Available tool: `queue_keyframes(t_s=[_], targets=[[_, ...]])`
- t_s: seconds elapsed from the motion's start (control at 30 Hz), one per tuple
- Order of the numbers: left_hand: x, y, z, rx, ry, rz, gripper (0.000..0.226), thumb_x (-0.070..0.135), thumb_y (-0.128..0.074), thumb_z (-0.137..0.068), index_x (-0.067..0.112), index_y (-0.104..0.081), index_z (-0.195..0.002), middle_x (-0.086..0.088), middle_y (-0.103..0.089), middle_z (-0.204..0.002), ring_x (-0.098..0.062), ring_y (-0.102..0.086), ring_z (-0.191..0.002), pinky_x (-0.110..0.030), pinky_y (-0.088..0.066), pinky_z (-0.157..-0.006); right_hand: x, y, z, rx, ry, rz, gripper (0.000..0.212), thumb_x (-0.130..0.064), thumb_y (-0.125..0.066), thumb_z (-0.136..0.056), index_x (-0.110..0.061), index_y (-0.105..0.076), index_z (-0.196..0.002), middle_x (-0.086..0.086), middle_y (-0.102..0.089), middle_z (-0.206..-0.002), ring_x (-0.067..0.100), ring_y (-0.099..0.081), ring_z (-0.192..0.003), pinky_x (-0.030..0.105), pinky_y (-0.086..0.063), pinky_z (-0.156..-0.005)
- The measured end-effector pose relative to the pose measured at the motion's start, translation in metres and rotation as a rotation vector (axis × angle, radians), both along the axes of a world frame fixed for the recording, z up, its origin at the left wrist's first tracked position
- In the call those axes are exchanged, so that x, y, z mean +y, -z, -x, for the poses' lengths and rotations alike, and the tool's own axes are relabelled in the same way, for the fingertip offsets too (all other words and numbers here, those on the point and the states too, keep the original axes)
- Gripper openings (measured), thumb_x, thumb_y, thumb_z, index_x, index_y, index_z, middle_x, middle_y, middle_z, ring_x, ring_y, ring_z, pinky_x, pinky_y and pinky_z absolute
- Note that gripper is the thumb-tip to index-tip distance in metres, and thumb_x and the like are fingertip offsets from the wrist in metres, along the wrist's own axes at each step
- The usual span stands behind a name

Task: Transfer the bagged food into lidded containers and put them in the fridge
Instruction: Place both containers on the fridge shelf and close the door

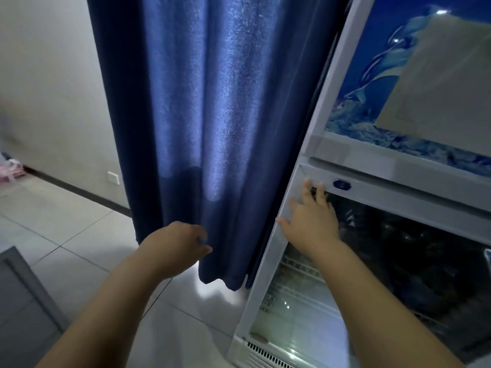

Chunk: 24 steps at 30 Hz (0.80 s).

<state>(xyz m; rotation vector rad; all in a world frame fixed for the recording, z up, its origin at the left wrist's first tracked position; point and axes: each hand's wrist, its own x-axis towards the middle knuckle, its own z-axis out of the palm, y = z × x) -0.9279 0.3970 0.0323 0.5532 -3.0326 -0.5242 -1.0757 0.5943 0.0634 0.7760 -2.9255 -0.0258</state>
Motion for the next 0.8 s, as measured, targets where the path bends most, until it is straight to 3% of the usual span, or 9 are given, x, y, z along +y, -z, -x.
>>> queue_keyframes(t_s=[0.1, 0.17, 0.37, 0.53, 0.8], targets=[[-0.006, 0.009, -0.026, 0.011, -0.091, -0.031, 0.024, 0.046, -0.054, -0.088, 0.027, -0.064, -0.100, 0.006, -0.065, -0.099, -0.016, -0.061, -0.087, -0.027, -0.050, -0.076, -0.020, -0.012, -0.017, -0.100, -0.071, 0.008, 0.053, -0.054, -0.045, -0.092, -0.019, -0.047, -0.132, 0.009, -0.045, -0.142, 0.029, -0.043, -0.129, 0.043, -0.043, -0.098], [-0.013, 0.019, -0.048, -0.023, -0.151, -0.035, 0.028, 0.047, -0.054, -0.089, 0.029, -0.062, -0.108, 0.006, -0.066, -0.107, -0.014, -0.062, -0.091, -0.024, -0.048, -0.078, -0.039, -0.015, -0.031, -0.142, -0.153, -0.045, 0.051, -0.055, -0.045, -0.091, -0.021, -0.049, -0.129, 0.003, -0.057, -0.128, 0.026, -0.054, -0.116, 0.039, -0.047, -0.089], [-0.044, 0.026, -0.146, -0.097, -0.427, -0.085, 0.037, 0.047, -0.049, -0.092, 0.028, -0.055, -0.123, 0.005, -0.062, -0.122, -0.014, -0.061, -0.104, -0.027, -0.049, -0.087, -0.125, -0.008, -0.094, -0.239, -0.483, -0.123, 0.038, -0.053, -0.047, -0.090, -0.023, -0.052, -0.113, -0.002, -0.062, -0.107, 0.023, -0.059, -0.097, 0.034, -0.045, -0.072], [-0.059, 0.029, -0.258, -0.097, -0.733, -0.105, 0.037, 0.049, -0.049, -0.091, 0.027, -0.058, -0.119, 0.005, -0.066, -0.116, -0.013, -0.061, -0.101, -0.029, -0.050, -0.084, -0.202, -0.002, -0.176, -0.291, -0.807, -0.151, 0.052, -0.053, -0.047, -0.091, -0.024, -0.044, -0.134, 0.001, -0.059, -0.126, 0.023, -0.057, -0.107, 0.035, -0.047, -0.081], [-0.048, 0.031, -0.439, -0.056, -1.171, -0.152, 0.040, 0.048, -0.050, -0.091, 0.024, -0.058, -0.123, 0.004, -0.066, -0.116, -0.012, -0.062, -0.099, -0.029, -0.051, -0.084, -0.292, 0.006, -0.350, -0.274, -1.250, -0.272, 0.058, -0.055, -0.049, -0.090, -0.024, -0.042, -0.139, 0.004, -0.052, -0.137, 0.026, -0.051, -0.121, 0.038, -0.045, -0.092]])
